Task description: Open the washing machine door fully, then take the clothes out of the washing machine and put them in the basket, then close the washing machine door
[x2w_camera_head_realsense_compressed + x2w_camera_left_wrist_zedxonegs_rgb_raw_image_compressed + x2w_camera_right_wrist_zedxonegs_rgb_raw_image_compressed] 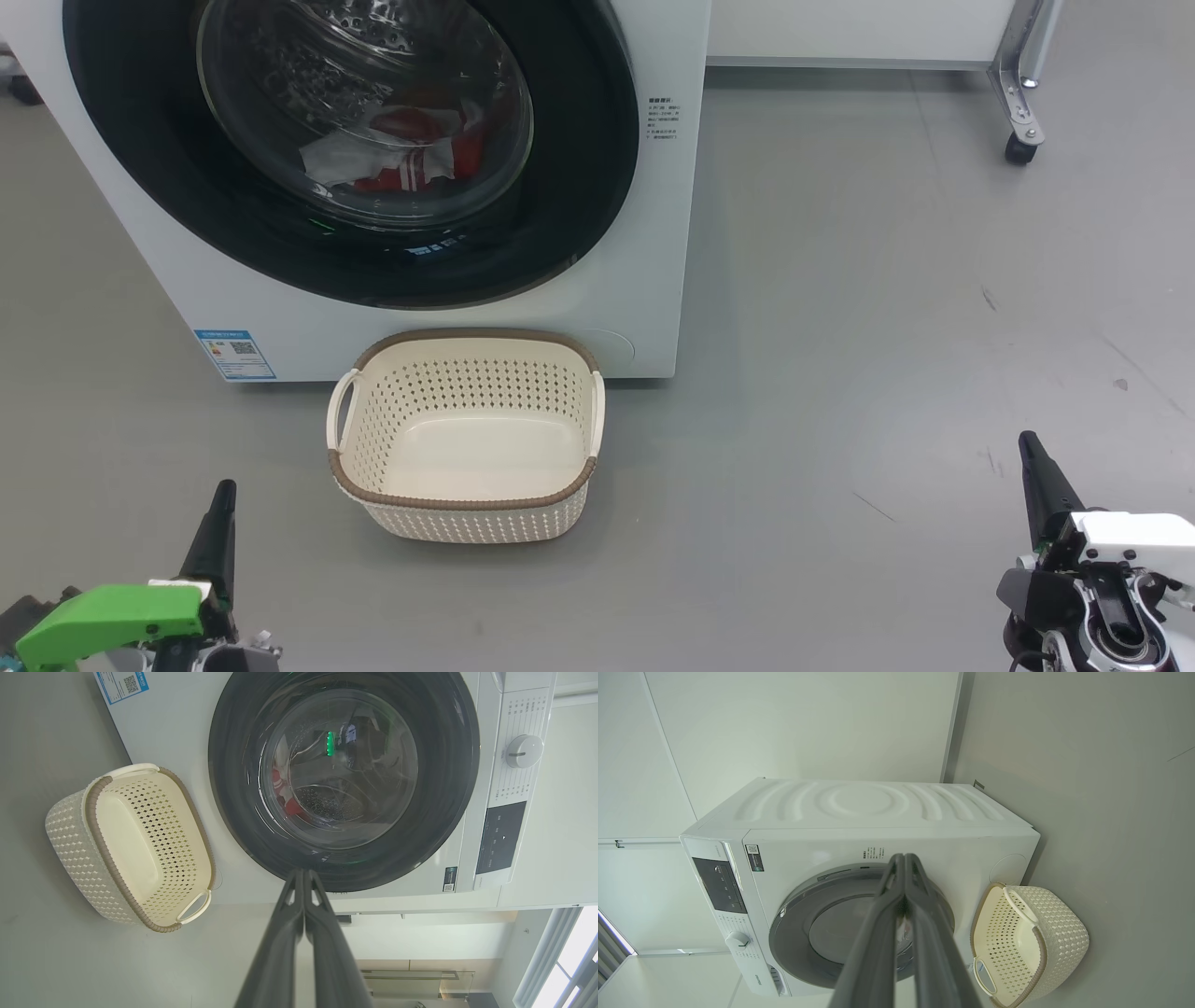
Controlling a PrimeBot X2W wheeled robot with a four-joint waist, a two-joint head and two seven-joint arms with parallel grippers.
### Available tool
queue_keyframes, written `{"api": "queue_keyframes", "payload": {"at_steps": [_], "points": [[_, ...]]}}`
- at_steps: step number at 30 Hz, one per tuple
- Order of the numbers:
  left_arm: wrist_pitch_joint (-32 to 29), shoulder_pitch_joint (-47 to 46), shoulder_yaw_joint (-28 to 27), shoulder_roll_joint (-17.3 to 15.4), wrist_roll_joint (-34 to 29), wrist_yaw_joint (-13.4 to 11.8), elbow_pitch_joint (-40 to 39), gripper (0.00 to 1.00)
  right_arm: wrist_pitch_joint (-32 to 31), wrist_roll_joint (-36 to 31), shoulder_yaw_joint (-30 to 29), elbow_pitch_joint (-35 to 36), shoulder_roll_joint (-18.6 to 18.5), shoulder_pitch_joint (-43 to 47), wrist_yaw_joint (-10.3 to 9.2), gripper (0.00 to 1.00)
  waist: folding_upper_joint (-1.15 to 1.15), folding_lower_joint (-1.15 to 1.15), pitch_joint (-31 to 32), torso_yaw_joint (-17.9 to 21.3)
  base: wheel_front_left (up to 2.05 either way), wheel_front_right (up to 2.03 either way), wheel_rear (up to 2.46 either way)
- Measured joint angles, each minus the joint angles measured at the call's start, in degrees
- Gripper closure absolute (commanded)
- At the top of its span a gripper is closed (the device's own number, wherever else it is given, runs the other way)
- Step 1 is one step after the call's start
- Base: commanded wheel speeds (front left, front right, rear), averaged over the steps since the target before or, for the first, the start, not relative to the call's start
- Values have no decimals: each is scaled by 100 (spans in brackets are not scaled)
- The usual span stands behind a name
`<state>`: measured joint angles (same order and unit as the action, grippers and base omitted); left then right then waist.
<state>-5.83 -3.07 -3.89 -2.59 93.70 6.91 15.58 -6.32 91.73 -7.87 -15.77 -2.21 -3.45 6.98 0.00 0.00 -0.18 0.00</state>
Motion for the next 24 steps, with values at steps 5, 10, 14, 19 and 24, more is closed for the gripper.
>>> {"api": "queue_keyframes", "payload": {"at_steps": [5,10,14,19,24], "points": [[0,0,-1,0,0,0,0,100,0,0,0,0,0,0,0,100,0,0,0,0,0,0,0],[-8,9,5,4,4,-4,32,0,0,-1,0,-24,7,14,-3,0,0,0,0,0,0,0,0],[-8,201,35,111,9,-7,266,0,0,-1,9,-259,126,241,-7,0,0,0,0,0,0,0,0],[65,274,53,148,9,-7,263,0,66,-20,47,-257,162,306,-7,0,0,0,-5,-1,0,0,0],[146,274,98,148,5,-7,201,0,162,-81,110,-181,162,306,-7,0,0,0,-9,-2,0,0,0]]}}
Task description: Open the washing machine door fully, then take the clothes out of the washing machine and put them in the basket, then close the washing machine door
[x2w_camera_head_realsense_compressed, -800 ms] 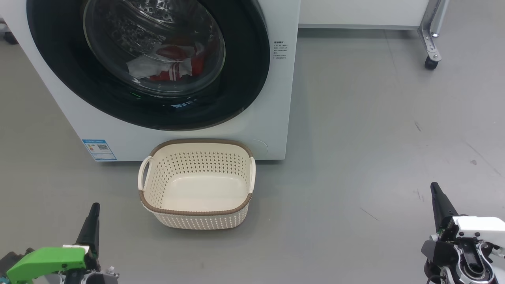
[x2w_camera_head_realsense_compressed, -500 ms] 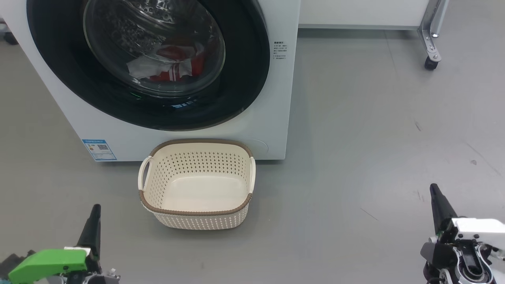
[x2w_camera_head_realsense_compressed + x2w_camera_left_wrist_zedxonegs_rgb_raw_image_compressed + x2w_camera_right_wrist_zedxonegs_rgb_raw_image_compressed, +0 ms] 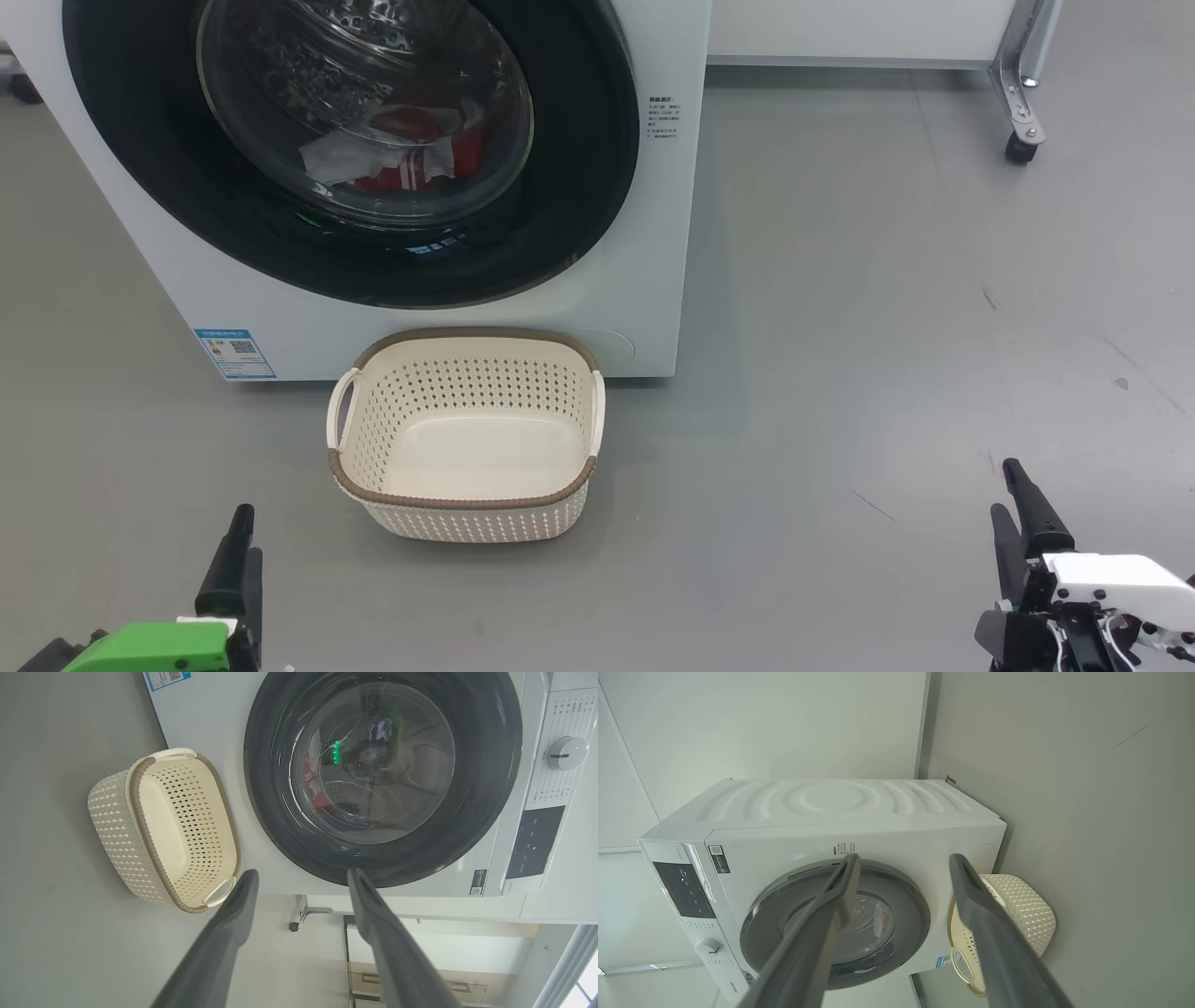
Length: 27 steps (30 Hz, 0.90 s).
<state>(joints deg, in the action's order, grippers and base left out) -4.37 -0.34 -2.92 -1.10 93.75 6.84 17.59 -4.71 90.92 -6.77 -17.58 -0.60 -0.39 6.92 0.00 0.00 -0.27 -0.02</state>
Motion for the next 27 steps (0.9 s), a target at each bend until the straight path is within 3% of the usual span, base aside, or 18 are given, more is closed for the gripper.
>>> {"api": "queue_keyframes", "payload": {"at_steps": [22,27], "points": [[463,2,69,-4,-337,0,-512,0,456,-523,130,469,-25,-9,1,0,0,0,4,-19,0,0,0],[560,4,-38,-8,-722,1,-580,0,559,-784,108,602,-35,-23,1,0,0,0,7,-25,0,0,0]]}}
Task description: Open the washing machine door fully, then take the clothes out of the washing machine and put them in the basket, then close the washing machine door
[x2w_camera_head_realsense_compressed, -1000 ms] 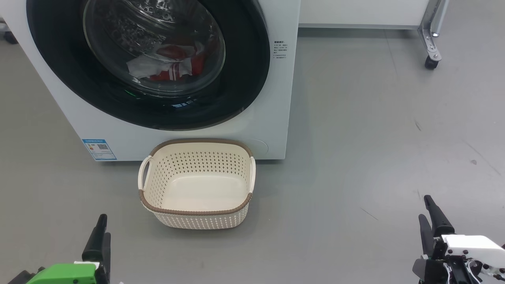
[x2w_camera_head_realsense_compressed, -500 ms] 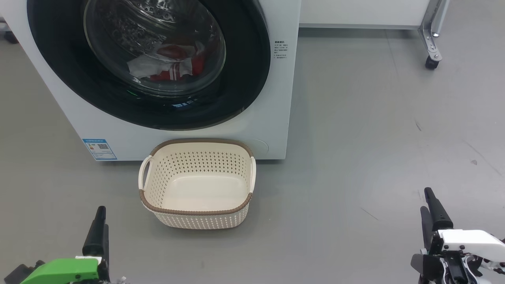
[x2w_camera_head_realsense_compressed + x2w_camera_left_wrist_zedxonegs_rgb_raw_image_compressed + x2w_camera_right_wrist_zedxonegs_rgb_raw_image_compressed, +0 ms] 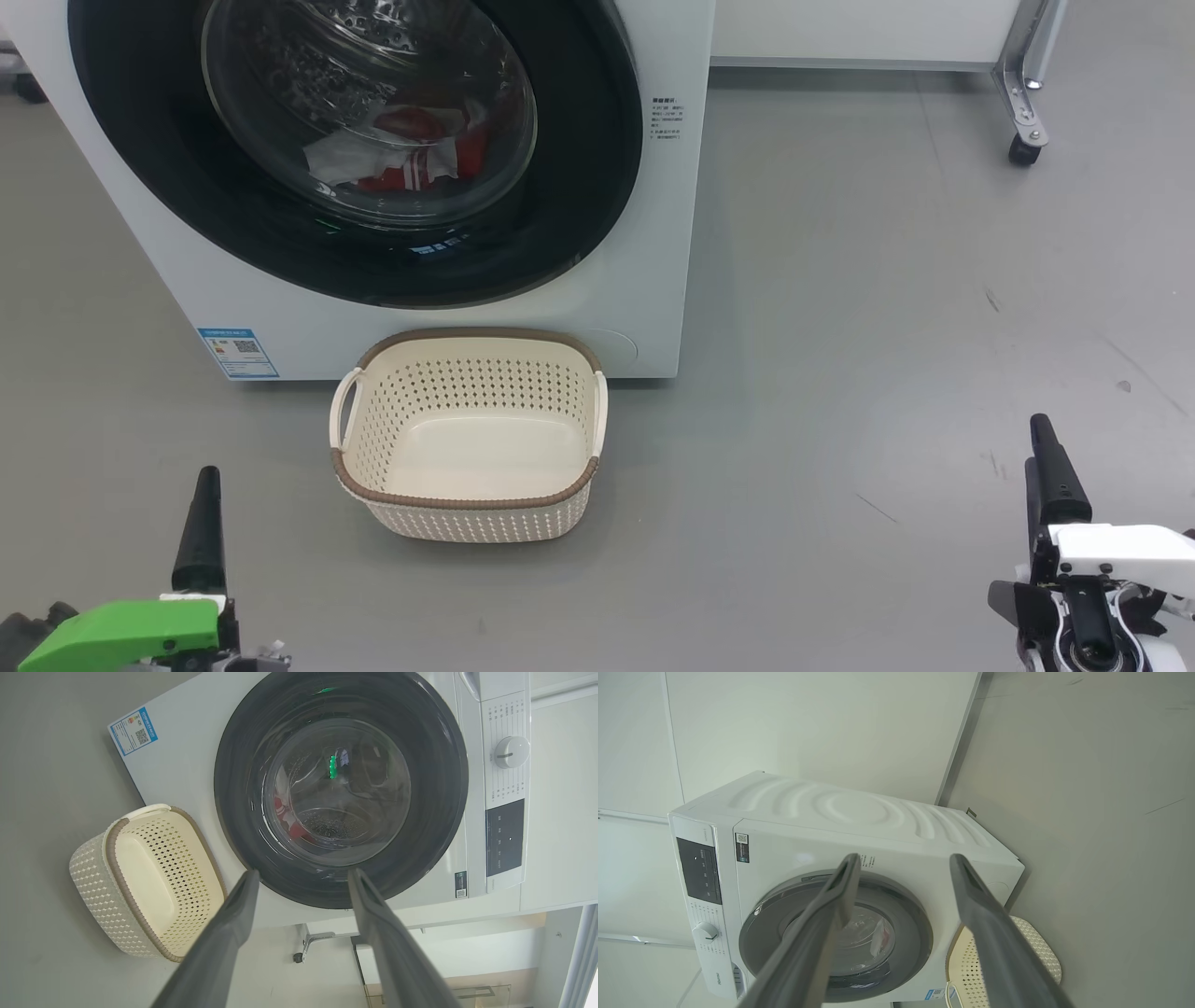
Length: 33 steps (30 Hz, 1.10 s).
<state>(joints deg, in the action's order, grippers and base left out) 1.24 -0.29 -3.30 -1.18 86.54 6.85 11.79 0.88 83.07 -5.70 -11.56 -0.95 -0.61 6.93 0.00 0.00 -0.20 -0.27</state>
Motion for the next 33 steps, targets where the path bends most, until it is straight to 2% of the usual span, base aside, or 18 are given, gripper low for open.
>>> {"api": "queue_keyframes", "payload": {"at_steps": [2,7,20,22,28,33], "points": [[42,0,-3,0,-71,0,-82,0,38,-68,2,48,-1,-7,0,0,0,0,1,-2,0,0,0],[145,5,-13,0,-735,0,-201,0,153,-406,35,100,-12,-8,-1,0,0,0,4,-13,0,0,0],[398,35,83,-10,-1864,0,-502,0,405,-1660,263,303,-44,-13,-92,0,0,0,9,-36,0,0,0],[439,36,80,-10,-2161,0,-550,0,444,-1889,289,318,-46,-14,-169,0,0,0,8,-39,0,0,0],[547,79,142,-14,-2953,-1,-684,0,560,-2466,427,389,-62,-18,-214,0,0,0,2,-47,0,0,0],[650,98,269,-19,-3999,-57,-792,0,657,-3080,575,464,-86,-44,-304,0,0,0,-7,-58,0,0,0]]}}
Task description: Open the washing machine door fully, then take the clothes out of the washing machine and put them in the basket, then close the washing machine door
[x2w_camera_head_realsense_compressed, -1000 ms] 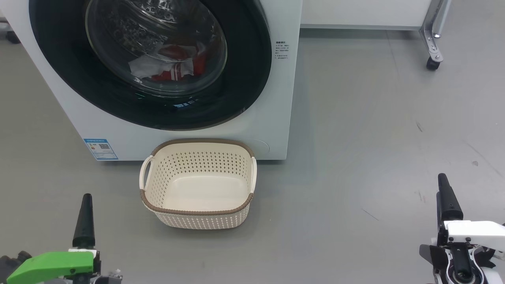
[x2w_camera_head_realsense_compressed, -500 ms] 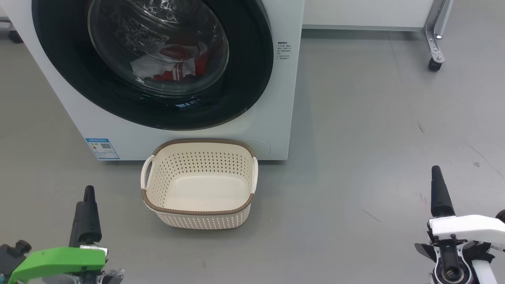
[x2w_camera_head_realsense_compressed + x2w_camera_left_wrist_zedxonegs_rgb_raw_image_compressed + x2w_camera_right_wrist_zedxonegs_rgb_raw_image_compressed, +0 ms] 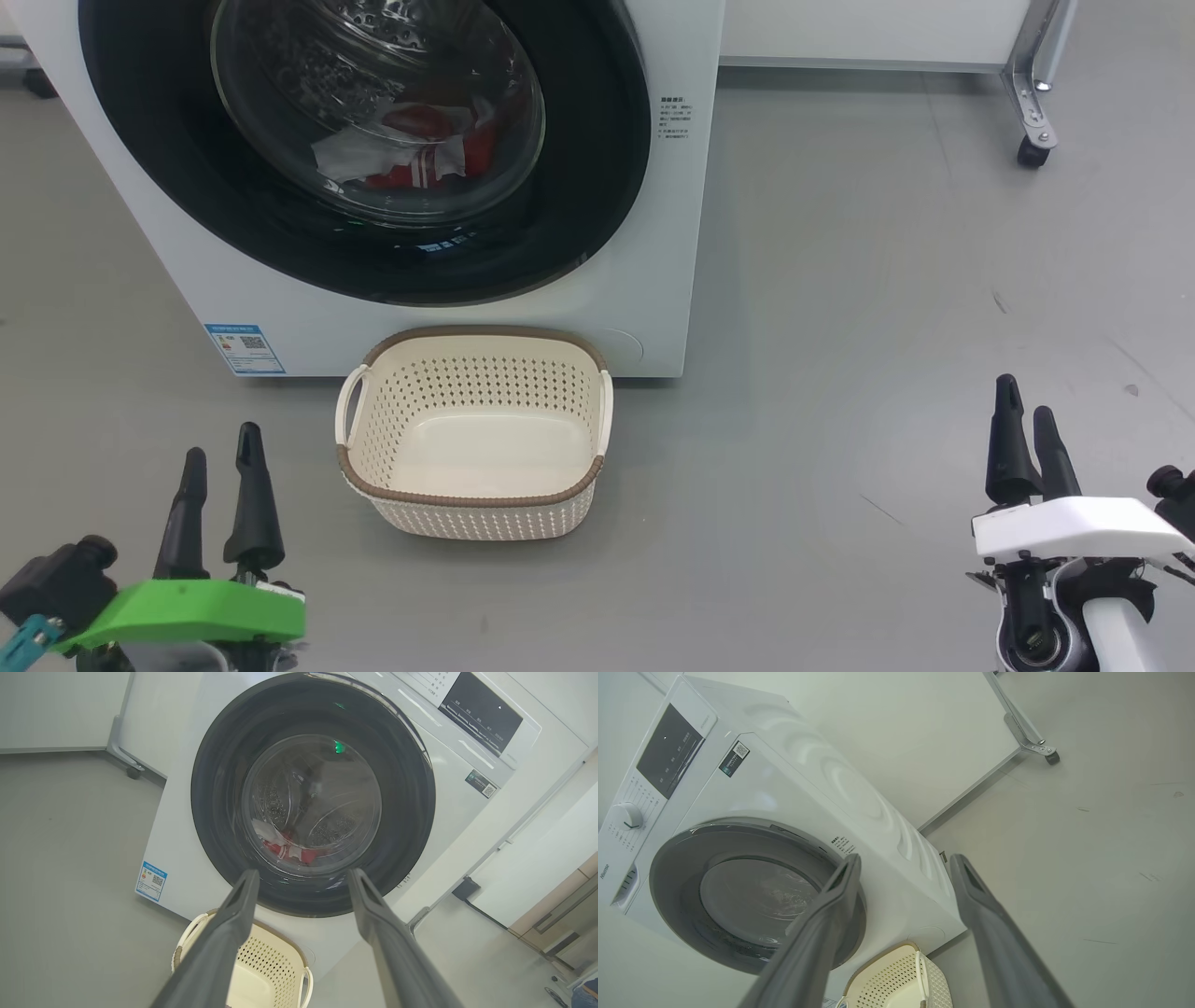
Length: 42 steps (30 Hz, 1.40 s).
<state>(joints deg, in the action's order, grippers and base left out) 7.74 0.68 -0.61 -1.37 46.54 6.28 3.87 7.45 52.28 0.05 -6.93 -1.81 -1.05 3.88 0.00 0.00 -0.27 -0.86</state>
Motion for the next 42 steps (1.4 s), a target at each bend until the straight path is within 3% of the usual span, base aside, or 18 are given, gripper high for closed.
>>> {"api": "queue_keyframes", "payload": {"at_steps": [9,23,34,42], "points": [[171,46,290,-14,-1369,-145,-126,0,179,-936,266,24,-8,-10,-110,0,0,0,-5,-8,0,0,0],[449,264,711,-59,-3193,-526,11,0,466,-2365,682,-271,-137,-10,-448,0,0,0,19,14,0,0,0],[664,380,980,-85,-3820,-878,382,0,657,-3179,916,-469,-144,-16,-642,0,0,0,38,32,0,0,0],[669,378,984,-89,-3450,-1000,553,0,673,-3185,966,-691,-143,-26,-664,0,0,0,27,37,0,0,0]]}}
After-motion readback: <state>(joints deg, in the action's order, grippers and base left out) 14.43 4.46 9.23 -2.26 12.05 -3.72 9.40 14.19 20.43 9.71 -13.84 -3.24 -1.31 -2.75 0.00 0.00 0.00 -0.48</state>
